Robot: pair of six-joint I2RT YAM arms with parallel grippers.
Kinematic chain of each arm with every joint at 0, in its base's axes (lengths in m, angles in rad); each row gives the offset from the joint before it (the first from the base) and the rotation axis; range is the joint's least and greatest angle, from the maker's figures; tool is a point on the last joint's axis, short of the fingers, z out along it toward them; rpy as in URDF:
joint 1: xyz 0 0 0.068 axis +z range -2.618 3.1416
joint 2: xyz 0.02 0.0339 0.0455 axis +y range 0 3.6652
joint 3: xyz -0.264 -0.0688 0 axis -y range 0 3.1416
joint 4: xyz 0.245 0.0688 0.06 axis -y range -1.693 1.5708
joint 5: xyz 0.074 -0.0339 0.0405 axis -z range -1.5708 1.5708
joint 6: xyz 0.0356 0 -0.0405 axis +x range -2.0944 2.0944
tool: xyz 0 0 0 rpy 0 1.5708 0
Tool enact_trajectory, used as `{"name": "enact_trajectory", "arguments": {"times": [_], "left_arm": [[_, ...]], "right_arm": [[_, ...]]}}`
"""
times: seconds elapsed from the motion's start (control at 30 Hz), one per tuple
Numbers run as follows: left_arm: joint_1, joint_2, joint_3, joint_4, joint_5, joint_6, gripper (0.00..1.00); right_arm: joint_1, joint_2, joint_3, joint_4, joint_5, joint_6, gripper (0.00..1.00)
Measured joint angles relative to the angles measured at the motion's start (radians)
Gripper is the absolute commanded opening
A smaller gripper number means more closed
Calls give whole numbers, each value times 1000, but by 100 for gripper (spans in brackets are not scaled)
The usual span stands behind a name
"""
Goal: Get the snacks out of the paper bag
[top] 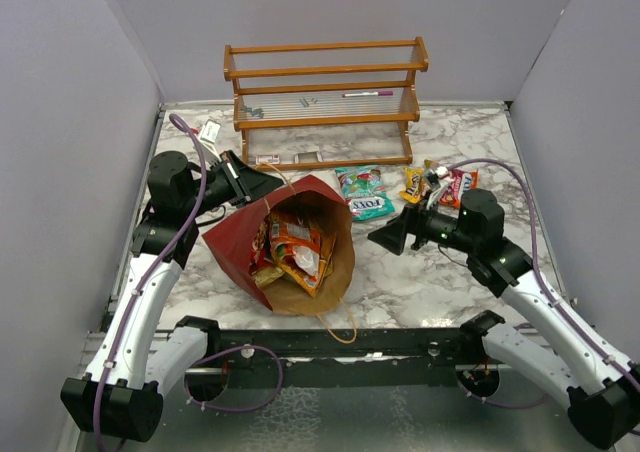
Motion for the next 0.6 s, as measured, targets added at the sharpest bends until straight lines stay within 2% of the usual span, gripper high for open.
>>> {"name": "enact_trajectory", "arguments": {"times": [0.13,0.23,0.37,0.47,0.6], "left_arm": [[0,-3,0,3,0,-1,0],[0,-5,0,2,-1,-1,0],[0,-8,0,-5,-2,-1,0],[0,-8,0,-16,-4,-1,0],[0,-11,0,-23,-9,-1,0]], "right_arm": [[223,37,92,13,44,-18,84],[452,107,143,22,152,-46,84],[695,213,182,43,316,-101,85],[792,303,208,85,434,-151,85],[844,450,243,167,570,-226,85]]}}
